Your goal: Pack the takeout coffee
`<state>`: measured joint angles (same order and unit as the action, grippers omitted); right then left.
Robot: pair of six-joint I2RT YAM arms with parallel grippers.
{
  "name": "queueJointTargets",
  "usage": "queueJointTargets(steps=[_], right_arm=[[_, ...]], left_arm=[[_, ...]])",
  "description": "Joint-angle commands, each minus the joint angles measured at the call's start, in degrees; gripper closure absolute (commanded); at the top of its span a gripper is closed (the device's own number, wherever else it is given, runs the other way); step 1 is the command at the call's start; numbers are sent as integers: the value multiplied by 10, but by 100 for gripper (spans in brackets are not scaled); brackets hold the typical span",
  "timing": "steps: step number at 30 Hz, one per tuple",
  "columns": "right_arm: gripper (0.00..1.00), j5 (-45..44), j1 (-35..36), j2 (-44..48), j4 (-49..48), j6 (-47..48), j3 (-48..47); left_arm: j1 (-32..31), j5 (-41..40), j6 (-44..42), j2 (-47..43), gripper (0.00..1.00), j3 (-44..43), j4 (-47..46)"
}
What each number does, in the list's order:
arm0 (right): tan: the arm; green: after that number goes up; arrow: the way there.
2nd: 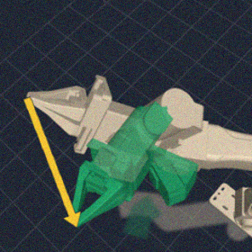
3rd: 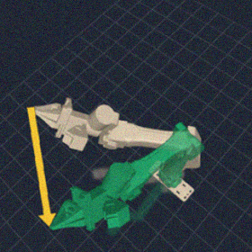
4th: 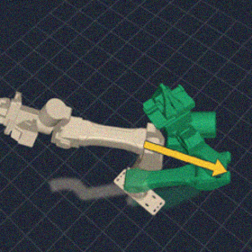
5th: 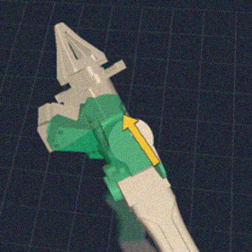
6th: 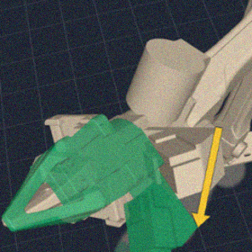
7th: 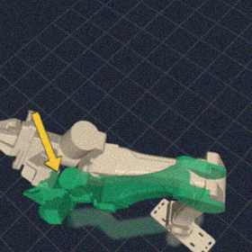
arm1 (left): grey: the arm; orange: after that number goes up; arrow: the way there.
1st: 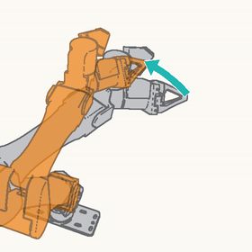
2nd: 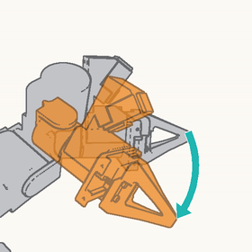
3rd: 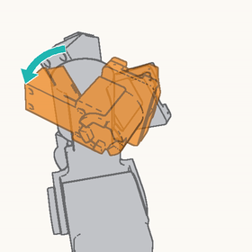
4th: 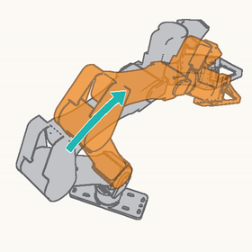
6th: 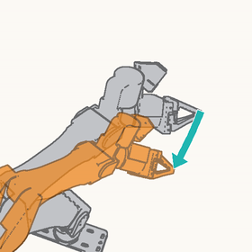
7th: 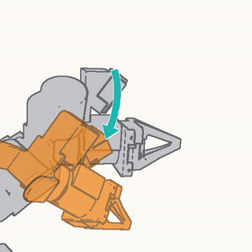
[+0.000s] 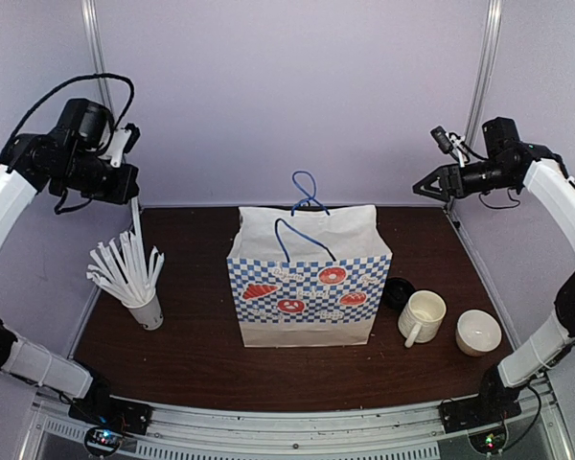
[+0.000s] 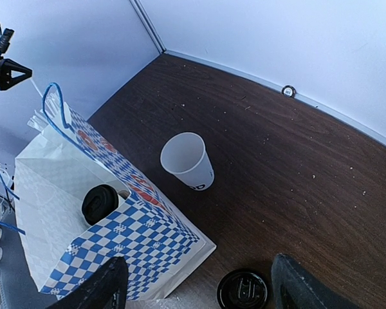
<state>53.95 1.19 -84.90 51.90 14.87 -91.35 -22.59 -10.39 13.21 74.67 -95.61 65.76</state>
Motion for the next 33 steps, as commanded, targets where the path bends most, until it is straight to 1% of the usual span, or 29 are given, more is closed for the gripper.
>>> queueJointTargets(steps=[1,8,12,14,17,23,25,30,33], right_arm=[[20,-13,-3,-6,26,18,-40],[20,-11,-3,-21,33,20,-51],[20,-40,-4,-20,49,41,-62],[20,-49,-4,-15,49,45,-61],[20,-45,-4,-11,48,43,-55],[20,-46,-4,-4,41,39,-43],[20,-42,-4,-9,43,36,-46],[20,-37,-4,-8,43,39,-43],[19,-38,-4,-9,41,42,-36]], left_arm=[[3,53,-9,-10,100,-74,29],[3,154,-17,-4,100,-180,8],[3,181,-25,8,100,-246,-13],[3,218,-25,8,100,-256,-43],[3,281,-4,-1,100,-233,-128],[1,441,80,15,100,-191,-271],[-16,473,99,21,100,-167,-316],[-85,445,118,27,100,-87,-411],[-137,389,118,41,100,-37,-474]])
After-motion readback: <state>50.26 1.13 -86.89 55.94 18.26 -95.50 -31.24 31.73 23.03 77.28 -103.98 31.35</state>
